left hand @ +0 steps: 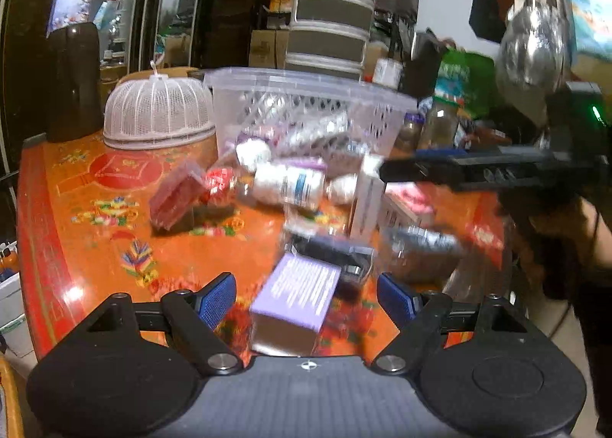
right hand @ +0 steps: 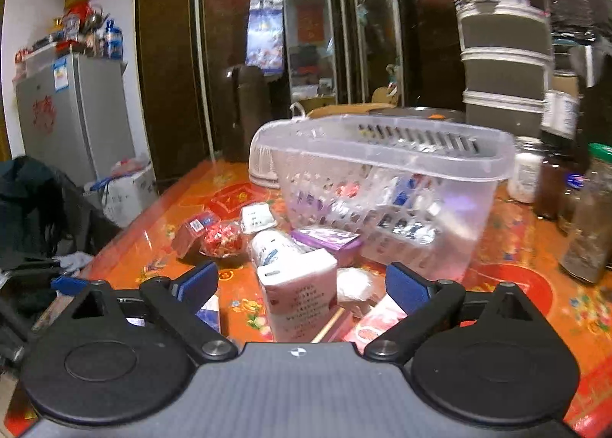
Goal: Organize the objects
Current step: 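Grasp a lilac box with the left gripper while the right grasps a pink tissue pack, then carry both items over the basket and open both grippers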
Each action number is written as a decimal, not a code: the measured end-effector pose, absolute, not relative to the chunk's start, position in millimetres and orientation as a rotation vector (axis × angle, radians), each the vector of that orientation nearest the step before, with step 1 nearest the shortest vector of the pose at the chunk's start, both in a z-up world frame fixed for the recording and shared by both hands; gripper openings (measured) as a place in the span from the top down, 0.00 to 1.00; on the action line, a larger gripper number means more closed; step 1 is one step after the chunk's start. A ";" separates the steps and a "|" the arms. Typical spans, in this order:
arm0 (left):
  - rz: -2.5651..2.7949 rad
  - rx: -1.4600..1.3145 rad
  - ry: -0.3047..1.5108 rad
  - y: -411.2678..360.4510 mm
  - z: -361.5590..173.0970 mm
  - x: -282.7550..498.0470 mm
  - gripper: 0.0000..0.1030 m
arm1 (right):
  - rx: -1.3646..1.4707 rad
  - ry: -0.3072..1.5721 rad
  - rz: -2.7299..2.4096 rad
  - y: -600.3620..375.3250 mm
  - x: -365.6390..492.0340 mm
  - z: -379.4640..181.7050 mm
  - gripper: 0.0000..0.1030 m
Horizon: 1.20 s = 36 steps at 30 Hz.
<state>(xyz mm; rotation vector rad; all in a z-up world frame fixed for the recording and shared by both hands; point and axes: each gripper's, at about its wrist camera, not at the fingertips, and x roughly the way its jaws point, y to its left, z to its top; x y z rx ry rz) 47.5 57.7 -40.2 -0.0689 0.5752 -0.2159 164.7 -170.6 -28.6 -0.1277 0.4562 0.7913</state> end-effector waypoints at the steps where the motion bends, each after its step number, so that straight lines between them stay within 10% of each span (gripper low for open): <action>1: -0.216 -0.063 0.580 58.7 -42.3 47.4 0.19 | -0.143 0.472 0.801 -165.8 168.7 -30.2 0.09; 6: -0.217 -0.070 0.573 59.2 -50.3 45.0 0.26 | -0.153 0.502 0.818 -160.0 165.0 -40.6 0.19; 10: -0.216 -0.079 0.581 59.6 -51.3 51.2 0.46 | -0.147 0.527 0.824 -159.2 169.7 -43.4 0.45; 25: -0.185 -0.164 0.455 76.5 -27.8 53.0 0.54 | 0.001 0.379 0.820 -189.2 153.9 -7.4 0.46; 36: -0.297 -0.157 0.272 61.6 99.1 156.2 0.54 | 0.001 0.256 0.650 -205.8 214.0 80.9 0.46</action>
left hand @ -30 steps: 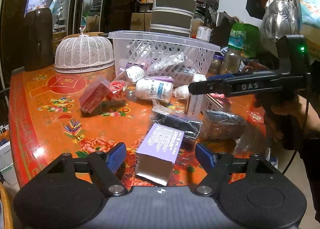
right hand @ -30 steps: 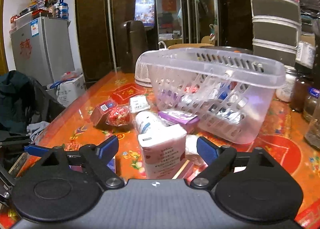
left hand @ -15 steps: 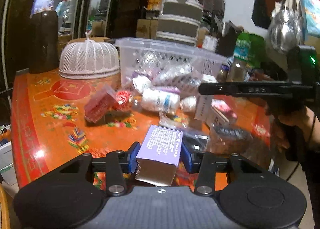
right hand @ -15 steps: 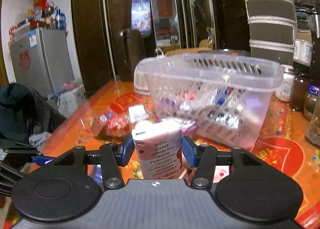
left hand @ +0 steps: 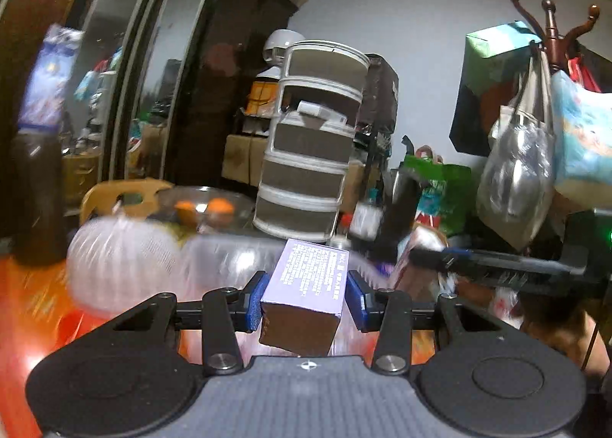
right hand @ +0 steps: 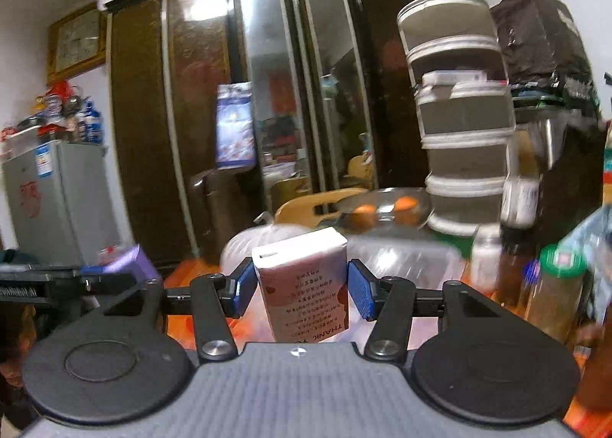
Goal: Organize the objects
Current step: 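Carry both items over the basket and open both grippers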
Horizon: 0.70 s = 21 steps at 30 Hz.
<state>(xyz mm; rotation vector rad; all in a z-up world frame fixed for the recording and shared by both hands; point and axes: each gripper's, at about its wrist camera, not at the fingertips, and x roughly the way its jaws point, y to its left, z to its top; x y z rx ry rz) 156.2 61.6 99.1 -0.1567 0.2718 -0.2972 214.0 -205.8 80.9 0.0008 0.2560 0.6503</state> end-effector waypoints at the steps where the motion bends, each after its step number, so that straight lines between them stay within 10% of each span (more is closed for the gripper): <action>1: -0.291 -0.166 0.292 57.4 105.9 179.0 0.54 | -0.011 0.287 0.622 -198.8 233.3 86.2 0.46; 11: -0.194 -0.259 0.565 41.1 52.1 312.9 0.51 | -0.035 0.549 0.570 -160.9 332.6 47.1 0.44; 14: -0.190 -0.265 0.540 45.3 50.4 306.4 0.24 | -0.032 0.530 0.565 -160.7 328.3 47.4 0.12; 21: -0.247 -0.273 0.355 71.1 58.7 204.8 0.12 | 0.006 0.406 0.647 -198.3 261.5 58.5 0.00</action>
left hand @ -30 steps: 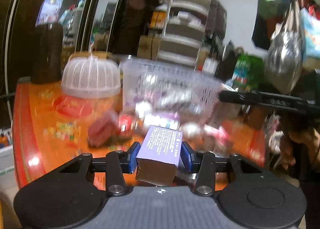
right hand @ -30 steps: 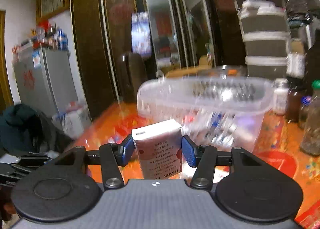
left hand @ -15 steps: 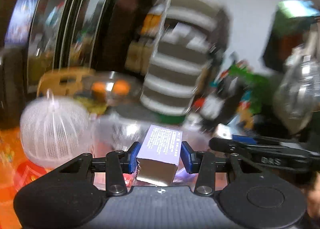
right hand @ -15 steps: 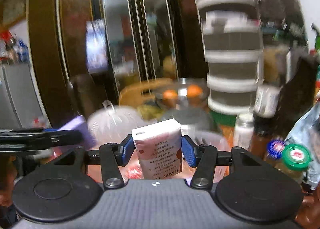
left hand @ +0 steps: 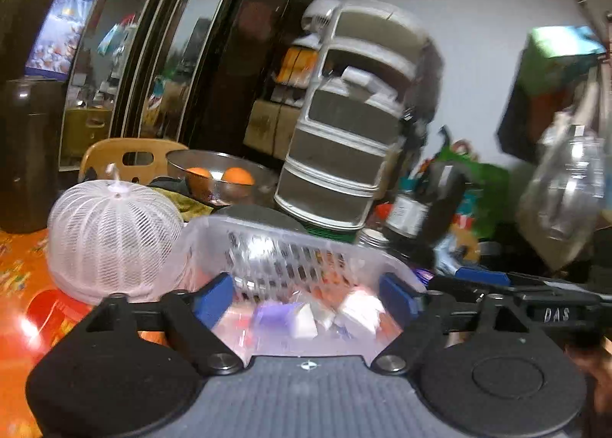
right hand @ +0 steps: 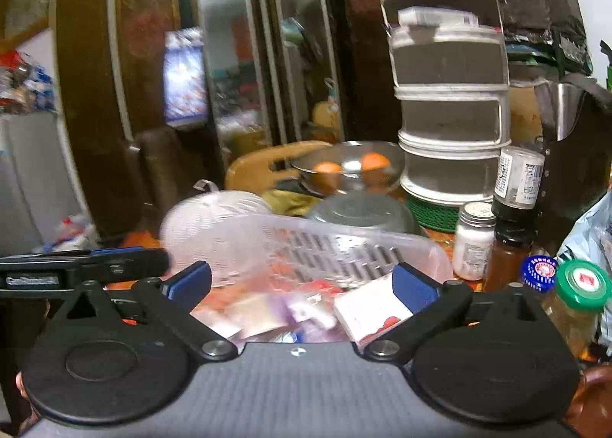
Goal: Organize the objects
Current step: 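Carry both items over the basket and open both grippers, then grasp a clear-wrapped dark packet with the left gripper while the right grasps a pink tissue pack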
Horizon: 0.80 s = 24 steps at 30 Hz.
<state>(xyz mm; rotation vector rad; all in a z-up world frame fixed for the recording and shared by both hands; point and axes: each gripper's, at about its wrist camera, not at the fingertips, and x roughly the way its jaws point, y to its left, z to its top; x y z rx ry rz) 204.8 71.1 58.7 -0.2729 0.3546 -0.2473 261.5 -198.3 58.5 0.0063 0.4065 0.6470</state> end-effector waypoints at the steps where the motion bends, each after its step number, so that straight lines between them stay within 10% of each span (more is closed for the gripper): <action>1: -0.251 -0.282 0.356 73.5 52.7 190.0 0.11 | 0.012 0.400 0.657 -206.2 248.8 51.2 0.00; 20: -0.196 -0.303 0.655 39.2 -48.7 107.9 0.19 | 0.112 0.557 0.505 -244.6 148.4 -56.0 0.01; 24: -0.146 -0.274 0.656 40.3 -54.8 111.8 0.26 | 0.094 0.579 0.505 -236.0 155.7 -60.3 0.14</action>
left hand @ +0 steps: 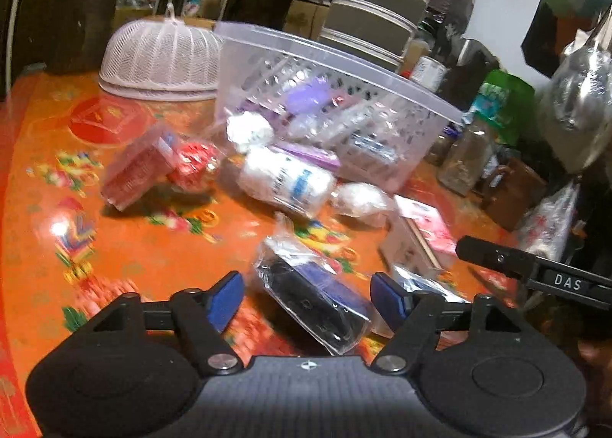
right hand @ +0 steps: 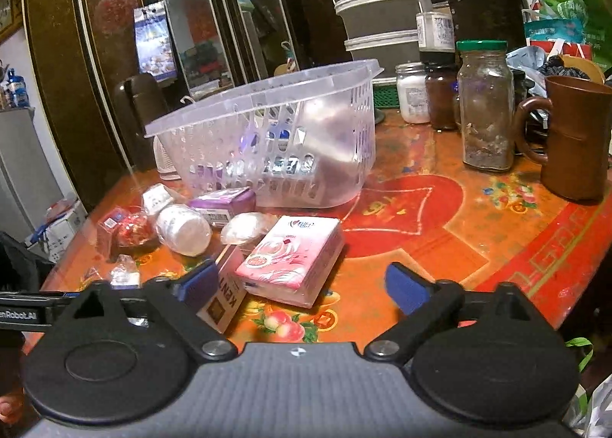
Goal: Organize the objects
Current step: 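Grasp a clear-wrapped dark packet with the left gripper while the right grasps a pink tissue pack, then carry both items over the basket and open both grippers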
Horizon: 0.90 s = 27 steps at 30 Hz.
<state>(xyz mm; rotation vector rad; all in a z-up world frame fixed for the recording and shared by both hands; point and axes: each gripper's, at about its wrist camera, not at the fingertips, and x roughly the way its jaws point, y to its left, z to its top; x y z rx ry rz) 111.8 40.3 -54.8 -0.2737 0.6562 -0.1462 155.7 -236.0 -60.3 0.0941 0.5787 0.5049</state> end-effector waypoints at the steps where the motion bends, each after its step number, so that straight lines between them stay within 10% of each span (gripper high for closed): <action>1: -0.137 -0.271 0.654 41.8 -54.6 113.0 0.26 | 0.088 0.587 0.508 -232.7 156.8 -62.0 0.16; 20: -0.122 -0.166 0.636 33.2 -56.2 121.9 0.27 | -0.005 0.601 0.493 -207.6 170.9 -71.6 0.35; 24: -0.141 -0.135 0.634 27.8 -55.4 119.9 0.61 | 0.012 0.579 0.495 -216.3 163.1 -65.6 0.36; 27: -0.121 -0.090 0.611 22.0 -52.0 111.5 0.66 | 0.018 0.561 0.492 -222.8 156.3 -61.0 0.36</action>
